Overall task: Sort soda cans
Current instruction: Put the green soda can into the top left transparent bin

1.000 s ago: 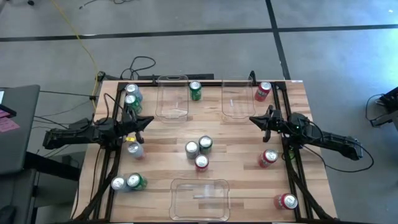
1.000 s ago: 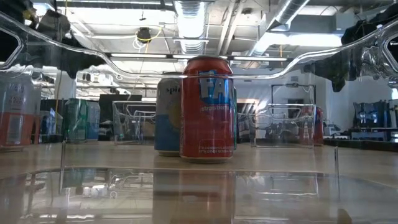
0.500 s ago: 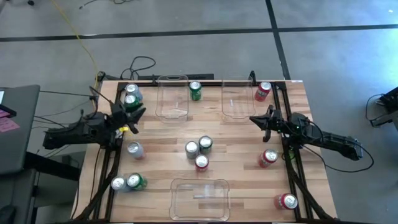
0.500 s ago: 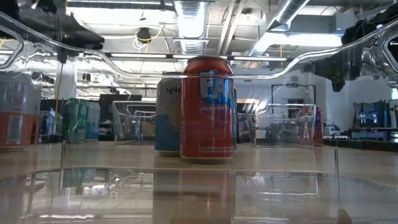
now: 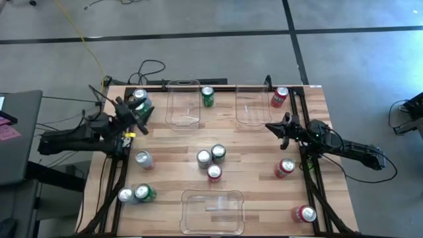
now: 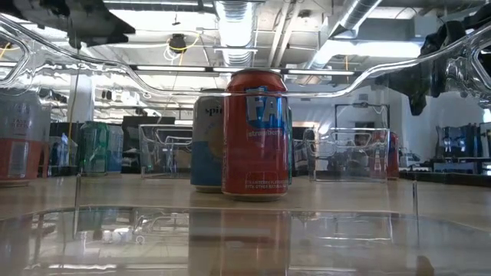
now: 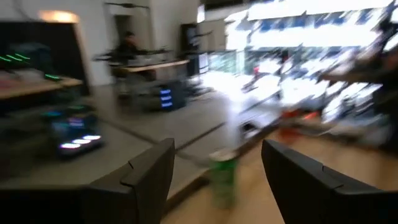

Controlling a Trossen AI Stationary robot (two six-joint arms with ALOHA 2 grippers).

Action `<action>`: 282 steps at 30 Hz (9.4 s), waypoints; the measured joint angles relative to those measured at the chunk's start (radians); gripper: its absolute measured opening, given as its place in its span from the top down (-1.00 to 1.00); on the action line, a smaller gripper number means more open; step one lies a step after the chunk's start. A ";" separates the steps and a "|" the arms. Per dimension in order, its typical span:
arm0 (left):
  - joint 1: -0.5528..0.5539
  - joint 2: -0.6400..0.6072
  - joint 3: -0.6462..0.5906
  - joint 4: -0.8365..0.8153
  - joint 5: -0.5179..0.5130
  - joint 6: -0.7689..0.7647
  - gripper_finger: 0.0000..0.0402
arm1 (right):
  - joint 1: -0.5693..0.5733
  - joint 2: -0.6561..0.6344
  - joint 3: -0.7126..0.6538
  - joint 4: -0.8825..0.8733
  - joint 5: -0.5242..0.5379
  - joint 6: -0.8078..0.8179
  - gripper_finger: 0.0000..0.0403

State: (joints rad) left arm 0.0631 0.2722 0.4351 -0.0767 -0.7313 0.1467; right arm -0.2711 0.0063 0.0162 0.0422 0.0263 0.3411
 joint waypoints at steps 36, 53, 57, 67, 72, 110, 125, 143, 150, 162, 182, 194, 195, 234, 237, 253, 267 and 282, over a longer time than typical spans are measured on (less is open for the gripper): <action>0.121 0.371 0.185 -0.299 0.162 -0.187 -0.18 | 0.024 0.008 -0.009 0.199 0.160 -0.085 0.26; 0.307 0.450 0.387 -0.830 0.174 -0.571 -0.18 | -0.003 0.023 0.139 0.102 0.165 -0.259 -0.71; 0.362 0.527 0.454 -0.896 0.182 -0.577 -0.29 | -0.038 0.070 0.165 0.076 0.165 -0.221 -0.87; 0.491 0.686 0.475 -0.985 0.242 -0.507 -0.73 | -0.106 0.319 0.274 -0.004 0.164 -0.157 -0.97; 0.533 0.669 0.475 -1.015 0.228 -0.479 -0.90 | -0.100 0.395 0.331 -0.002 0.162 -0.156 -0.98; 0.894 0.693 0.348 -0.795 0.463 -0.388 -0.89 | -0.059 0.520 0.340 0.071 0.154 -0.100 -0.97; 0.858 0.815 0.347 -0.810 0.372 -0.495 -0.80 | -0.015 0.519 0.340 0.063 0.155 -0.077 -0.96; 0.828 0.786 0.344 -0.848 0.444 -0.498 -0.49 | -0.015 0.519 0.340 0.014 0.155 -0.060 -0.96; 0.742 0.670 0.377 -0.893 0.502 -0.536 -0.50 | 0.001 0.519 0.340 -0.002 0.155 -0.041 -0.96; 0.624 0.757 0.708 -0.921 0.514 -0.467 -0.50 | 0.003 0.519 0.340 -0.001 0.155 -0.007 -0.96; 0.619 1.357 1.062 -0.824 0.475 -0.245 -0.50 | 0.003 0.519 0.340 -0.085 0.155 0.030 -0.96; 0.684 1.502 1.059 -0.745 0.447 -0.244 -0.50 | 0.003 0.519 0.340 -0.112 0.156 0.029 -0.96; 0.687 1.502 1.051 -0.729 0.446 -0.240 -0.50 | 0.003 0.519 0.340 -0.112 0.157 0.028 -0.96; 0.635 1.292 0.927 -0.593 0.467 -0.121 -0.92 | 0.002 0.519 0.339 -0.110 0.159 0.044 -0.96; 0.604 1.270 0.928 -0.511 0.623 -0.061 -0.92 | 0.002 0.519 0.339 -0.109 0.159 0.044 -0.96; 0.542 1.405 0.932 -0.309 0.891 0.214 -0.93 | 0.036 0.519 0.339 -0.071 0.168 0.052 -0.96; 0.594 1.645 1.244 -0.533 0.910 0.315 -0.93 | 0.035 0.519 0.339 -0.073 0.182 0.046 -0.96; 0.605 1.729 1.278 -0.550 0.895 0.335 -0.93 | 0.035 0.526 0.339 -0.093 0.184 0.044 -0.96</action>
State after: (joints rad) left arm 0.6683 2.0014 1.7126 -0.6263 0.1635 0.4816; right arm -0.2361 0.5320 0.3553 -0.0510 0.2108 0.3853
